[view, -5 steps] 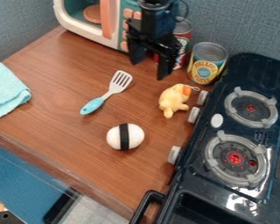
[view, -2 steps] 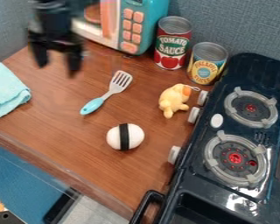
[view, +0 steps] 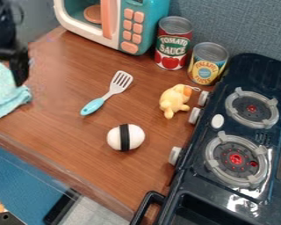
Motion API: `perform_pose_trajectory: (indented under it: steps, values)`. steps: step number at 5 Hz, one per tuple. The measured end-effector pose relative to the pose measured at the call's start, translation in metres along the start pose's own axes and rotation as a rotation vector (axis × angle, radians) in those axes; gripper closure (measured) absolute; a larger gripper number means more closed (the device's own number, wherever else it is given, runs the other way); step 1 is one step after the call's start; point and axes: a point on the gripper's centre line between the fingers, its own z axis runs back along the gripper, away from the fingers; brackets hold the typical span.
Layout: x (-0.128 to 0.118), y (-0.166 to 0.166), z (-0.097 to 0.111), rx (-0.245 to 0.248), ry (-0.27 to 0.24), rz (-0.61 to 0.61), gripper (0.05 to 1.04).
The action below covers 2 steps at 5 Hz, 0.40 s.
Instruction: Push the blue cloth under the microwave
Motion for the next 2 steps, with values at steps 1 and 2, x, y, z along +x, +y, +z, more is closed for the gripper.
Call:
perform_pose_trajectory:
  steps: [1,2]
  values:
    - [-0.011,0.027,-0.010,0.030,0.013,0.068,0.084]
    - [-0.016,0.041,-0.021,0.026,-0.006,0.101,0.083]
